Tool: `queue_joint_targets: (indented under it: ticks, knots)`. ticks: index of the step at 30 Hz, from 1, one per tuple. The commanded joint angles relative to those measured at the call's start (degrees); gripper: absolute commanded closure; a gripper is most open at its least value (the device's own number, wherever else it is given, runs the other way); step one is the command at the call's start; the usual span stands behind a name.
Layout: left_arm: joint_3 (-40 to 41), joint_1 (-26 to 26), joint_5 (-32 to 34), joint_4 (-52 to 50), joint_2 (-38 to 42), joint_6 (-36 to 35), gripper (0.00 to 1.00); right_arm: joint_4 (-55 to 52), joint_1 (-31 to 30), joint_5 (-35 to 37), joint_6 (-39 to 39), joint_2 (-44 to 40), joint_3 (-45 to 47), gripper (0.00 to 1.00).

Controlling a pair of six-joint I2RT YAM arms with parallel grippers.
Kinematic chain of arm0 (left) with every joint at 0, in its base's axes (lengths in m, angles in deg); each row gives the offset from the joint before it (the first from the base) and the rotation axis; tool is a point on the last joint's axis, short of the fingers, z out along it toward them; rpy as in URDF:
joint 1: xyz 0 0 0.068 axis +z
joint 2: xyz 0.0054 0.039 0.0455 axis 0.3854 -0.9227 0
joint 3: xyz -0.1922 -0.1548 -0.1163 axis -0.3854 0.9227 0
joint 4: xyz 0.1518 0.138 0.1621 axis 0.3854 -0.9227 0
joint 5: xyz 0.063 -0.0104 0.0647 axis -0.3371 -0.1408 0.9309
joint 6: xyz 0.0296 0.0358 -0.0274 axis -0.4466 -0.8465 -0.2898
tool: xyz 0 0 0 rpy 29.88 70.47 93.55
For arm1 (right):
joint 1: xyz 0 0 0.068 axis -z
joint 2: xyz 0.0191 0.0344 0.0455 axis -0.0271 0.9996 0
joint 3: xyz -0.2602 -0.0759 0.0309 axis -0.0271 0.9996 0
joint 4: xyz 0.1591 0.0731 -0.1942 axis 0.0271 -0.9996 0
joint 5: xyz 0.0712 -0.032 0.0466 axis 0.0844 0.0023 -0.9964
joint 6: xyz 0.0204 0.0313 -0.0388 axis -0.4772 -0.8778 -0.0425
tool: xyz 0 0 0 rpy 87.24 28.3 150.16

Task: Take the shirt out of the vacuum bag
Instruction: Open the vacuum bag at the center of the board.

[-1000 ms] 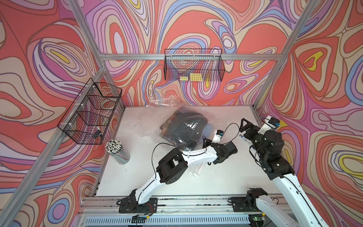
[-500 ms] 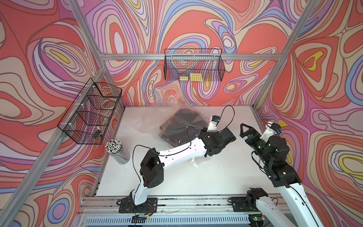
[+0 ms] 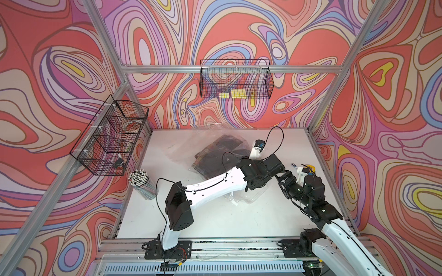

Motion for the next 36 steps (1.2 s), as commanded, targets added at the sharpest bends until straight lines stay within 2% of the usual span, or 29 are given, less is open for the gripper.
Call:
queue_joint_targets:
  ticks: [1, 4, 7, 9, 11, 16, 20, 26, 31, 36]
  knots:
    - [-2.0, -0.2, 0.3, -1.1, -0.4, 1.2, 1.00, 12.5, -3.1, -2.3, -4.0, 4.2, 3.6, 0.02]
    - [-1.8, -0.2, 0.2, -1.4, -0.2, 2.3, 1.00, 25.3, -7.7, -1.0, -4.9, 11.6, 6.4, 0.02]
    - [-1.5, -0.2, 0.3, -1.9, 0.2, 3.7, 1.00, 31.2, -13.5, 2.1, -1.7, 21.5, 3.2, 0.02]
    - [-0.8, -0.2, 0.5, -1.5, 0.8, 4.2, 1.00, 38.0, -15.3, 2.6, -1.5, 27.8, 2.1, 0.02]
    - [0.4, -0.2, 0.6, -0.4, 1.7, 4.2, 1.00, 45.0, -15.4, 3.4, -1.8, 34.1, 1.7, 0.02]
    - [4.0, -0.1, 0.9, 2.1, 4.5, 4.6, 1.00, 54.4, -15.5, 4.5, -1.2, 46.0, -1.7, 0.02]
    - [6.3, 0.0, 1.0, 4.1, 6.1, 4.3, 1.00, 67.3, -15.4, 3.2, -3.4, 57.8, -4.4, 0.02]
    - [6.5, 0.0, 1.0, 4.3, 6.9, 4.2, 1.00, 78.3, -15.4, 3.0, -6.7, 70.5, -7.9, 0.02]
    - [7.0, 0.1, 0.7, 4.6, 7.0, 4.2, 1.00, 81.3, -15.5, 0.8, -5.7, 72.6, -10.4, 0.02]
    - [8.0, 0.1, 0.3, 5.0, 6.8, 4.8, 1.00, 69.9, -16.6, 1.5, 1.1, 63.1, -11.9, 0.02]
